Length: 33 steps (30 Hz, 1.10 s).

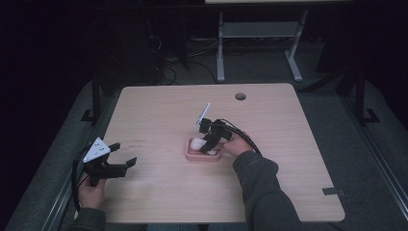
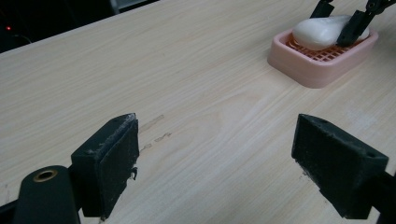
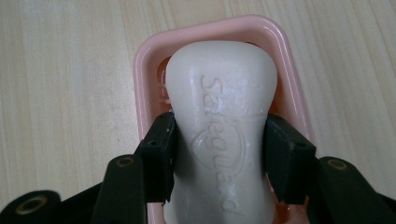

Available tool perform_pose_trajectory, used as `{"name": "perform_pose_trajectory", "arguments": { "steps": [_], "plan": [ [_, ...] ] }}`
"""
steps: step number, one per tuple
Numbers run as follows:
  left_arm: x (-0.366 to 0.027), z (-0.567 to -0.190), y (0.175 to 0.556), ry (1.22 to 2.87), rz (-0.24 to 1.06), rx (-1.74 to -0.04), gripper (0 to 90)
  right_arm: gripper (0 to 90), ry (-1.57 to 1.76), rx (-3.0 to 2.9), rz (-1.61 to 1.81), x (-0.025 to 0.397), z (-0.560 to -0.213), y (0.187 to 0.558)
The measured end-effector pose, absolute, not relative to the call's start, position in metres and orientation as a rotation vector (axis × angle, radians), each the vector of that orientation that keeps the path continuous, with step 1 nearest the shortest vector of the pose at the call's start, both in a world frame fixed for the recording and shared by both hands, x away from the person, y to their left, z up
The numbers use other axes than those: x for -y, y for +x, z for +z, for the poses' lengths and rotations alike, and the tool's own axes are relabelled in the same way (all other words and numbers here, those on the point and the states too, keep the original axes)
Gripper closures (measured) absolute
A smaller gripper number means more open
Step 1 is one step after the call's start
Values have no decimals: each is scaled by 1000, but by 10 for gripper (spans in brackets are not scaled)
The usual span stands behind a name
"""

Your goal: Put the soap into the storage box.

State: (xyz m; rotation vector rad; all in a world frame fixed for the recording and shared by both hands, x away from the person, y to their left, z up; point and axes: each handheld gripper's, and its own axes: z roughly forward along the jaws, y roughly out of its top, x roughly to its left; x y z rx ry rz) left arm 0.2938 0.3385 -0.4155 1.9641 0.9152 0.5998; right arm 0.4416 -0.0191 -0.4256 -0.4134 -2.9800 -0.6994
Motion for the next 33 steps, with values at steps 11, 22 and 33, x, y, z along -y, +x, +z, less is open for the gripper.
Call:
{"name": "perform_pose_trajectory", "arguments": {
  "steps": [11, 22, 33],
  "plan": [
    [-339, -415, 294, 1964, 600, -917, 145, 477, -416, 2986, -686, 18, -427, 441],
    [-338, -415, 294, 1965, 599, -914, 145, 437, -418, 2990, -749, 24, -417, 440],
    [-338, -415, 294, 1968, 600, -914, 145, 393, -450, 2985, -810, 31, -408, 437]
  ]
}}
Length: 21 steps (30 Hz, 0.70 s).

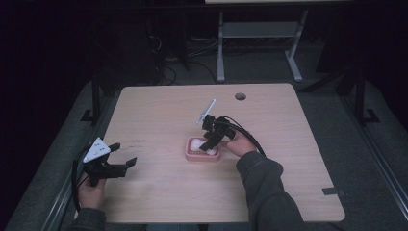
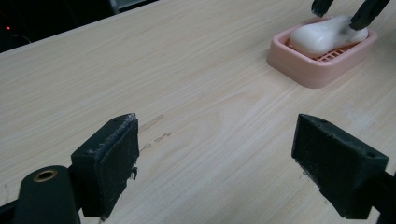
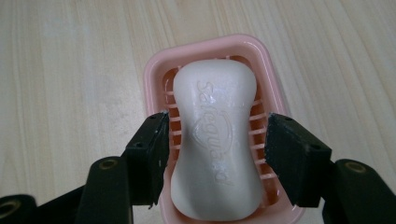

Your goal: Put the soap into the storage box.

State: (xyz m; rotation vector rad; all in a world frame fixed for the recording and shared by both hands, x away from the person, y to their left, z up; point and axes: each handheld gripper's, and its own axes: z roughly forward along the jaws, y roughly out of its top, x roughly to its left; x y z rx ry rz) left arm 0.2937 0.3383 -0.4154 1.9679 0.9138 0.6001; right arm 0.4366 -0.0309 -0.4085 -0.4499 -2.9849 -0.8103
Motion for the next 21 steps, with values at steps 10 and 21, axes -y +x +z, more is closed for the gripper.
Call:
{"name": "perform_pose_trajectory", "arguments": {
  "steps": [10, 21],
  "plan": [
    [-338, -415, 293, 1975, 600, -915, 145, 364, -480, 2984, -856, 44, -402, 431],
    [-338, -415, 294, 1975, 597, -916, 145, 364, -498, 2979, -888, 55, -399, 426]
  ]
}}
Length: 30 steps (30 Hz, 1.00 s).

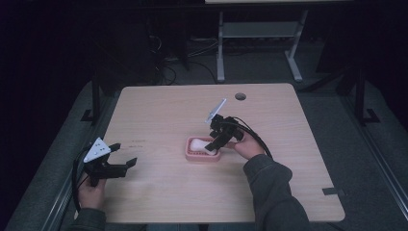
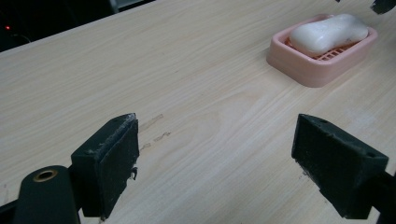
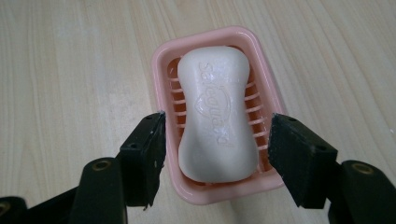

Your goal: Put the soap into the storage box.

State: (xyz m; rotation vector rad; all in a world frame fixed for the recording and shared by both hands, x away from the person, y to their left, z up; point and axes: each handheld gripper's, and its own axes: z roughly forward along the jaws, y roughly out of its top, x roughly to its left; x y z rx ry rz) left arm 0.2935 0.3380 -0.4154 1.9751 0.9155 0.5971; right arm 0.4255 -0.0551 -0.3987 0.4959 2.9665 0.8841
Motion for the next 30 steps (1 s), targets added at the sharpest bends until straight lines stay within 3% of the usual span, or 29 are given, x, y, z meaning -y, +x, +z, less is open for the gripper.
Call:
{"name": "perform_pose_trajectory", "arguments": {
  "steps": [30],
  "plan": [
    [-336, -416, 294, 1972, 597, -916, 146, 345, 544, -2949, 903, 86, -392, 406]
  ]
}}
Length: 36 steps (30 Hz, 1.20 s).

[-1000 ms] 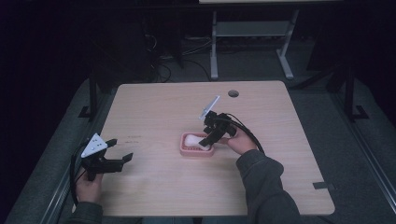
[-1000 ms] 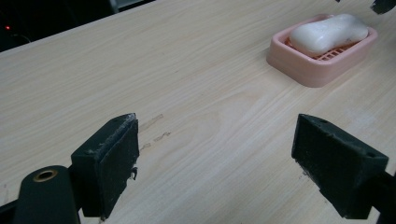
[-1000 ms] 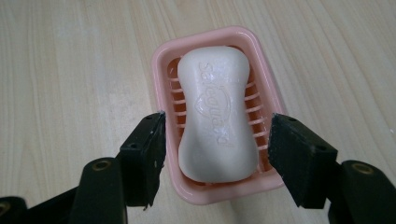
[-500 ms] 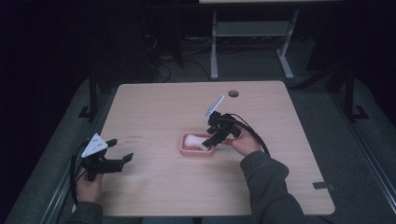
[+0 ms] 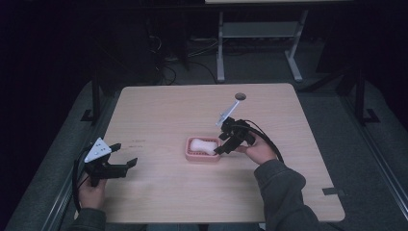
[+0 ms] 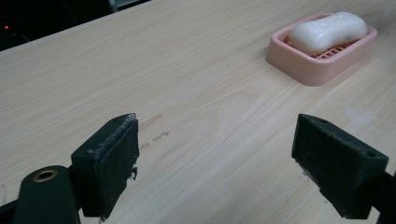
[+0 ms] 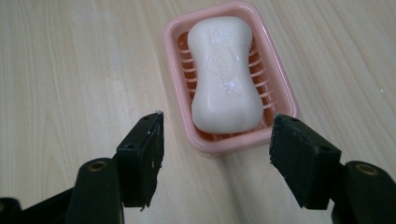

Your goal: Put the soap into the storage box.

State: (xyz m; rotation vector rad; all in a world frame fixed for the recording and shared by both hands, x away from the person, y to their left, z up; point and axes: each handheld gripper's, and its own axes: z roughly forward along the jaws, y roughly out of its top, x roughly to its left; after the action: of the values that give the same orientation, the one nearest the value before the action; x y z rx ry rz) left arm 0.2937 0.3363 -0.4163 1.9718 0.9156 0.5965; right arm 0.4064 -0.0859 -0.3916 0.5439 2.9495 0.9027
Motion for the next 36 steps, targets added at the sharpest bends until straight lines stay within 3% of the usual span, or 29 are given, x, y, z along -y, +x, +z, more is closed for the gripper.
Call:
{"name": "perform_pose_trajectory", "arguments": {
  "steps": [36],
  "plan": [
    [-336, -417, 294, 1983, 600, -910, 145, 344, 620, -2908, 945, 129, -404, 379]
  ]
}}
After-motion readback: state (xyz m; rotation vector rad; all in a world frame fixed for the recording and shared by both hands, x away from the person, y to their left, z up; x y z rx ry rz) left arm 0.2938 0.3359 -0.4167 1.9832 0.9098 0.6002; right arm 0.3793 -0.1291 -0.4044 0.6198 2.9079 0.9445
